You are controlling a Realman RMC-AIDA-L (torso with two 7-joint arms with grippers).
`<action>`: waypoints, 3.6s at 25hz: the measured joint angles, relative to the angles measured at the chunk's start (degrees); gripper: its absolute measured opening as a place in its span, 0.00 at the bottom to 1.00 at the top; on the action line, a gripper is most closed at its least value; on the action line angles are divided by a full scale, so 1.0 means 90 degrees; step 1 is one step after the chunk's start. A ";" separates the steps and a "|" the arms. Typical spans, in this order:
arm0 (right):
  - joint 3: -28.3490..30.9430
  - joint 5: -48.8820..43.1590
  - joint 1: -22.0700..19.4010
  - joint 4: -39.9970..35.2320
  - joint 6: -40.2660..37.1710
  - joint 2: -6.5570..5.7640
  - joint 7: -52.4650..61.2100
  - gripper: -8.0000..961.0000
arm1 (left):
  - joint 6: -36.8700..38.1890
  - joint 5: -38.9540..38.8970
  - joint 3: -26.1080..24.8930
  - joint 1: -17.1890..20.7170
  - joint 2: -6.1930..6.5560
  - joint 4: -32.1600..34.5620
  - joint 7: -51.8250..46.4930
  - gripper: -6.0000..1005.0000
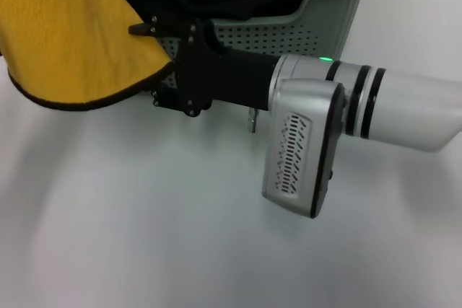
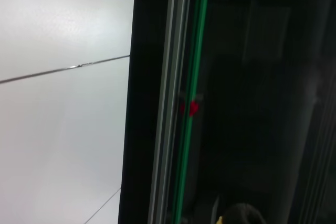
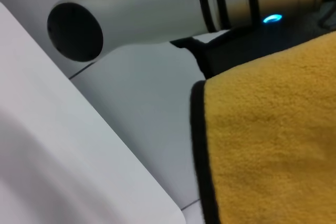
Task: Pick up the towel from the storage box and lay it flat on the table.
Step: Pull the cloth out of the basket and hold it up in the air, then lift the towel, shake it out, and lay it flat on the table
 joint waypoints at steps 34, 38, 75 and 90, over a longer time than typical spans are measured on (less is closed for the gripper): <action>0.0604 -0.0060 -0.0694 -0.0581 0.0485 -0.0001 0.0026 0.11 | 0.0015 0.0273 0.0248 0.0620 0.0070 -0.0360 -0.0051 0.02; 0.0690 0.0001 -0.0898 -0.0755 0.0671 0.0000 0.0035 0.03 | 0.0011 0.0491 0.0237 0.0655 0.0076 -0.0661 0.0021 0.02; 0.1677 0.0067 -0.0299 -0.2864 -0.0721 0.0000 0.1196 0.01 | -0.3347 0.4479 0.0211 0.0605 0.0000 -0.1884 0.3947 0.54; 0.1397 0.0785 0.0229 -0.2608 -0.0848 0.0000 0.1196 0.01 | -0.2253 0.4001 0.0208 -0.0014 -0.0029 -0.1909 0.2779 0.53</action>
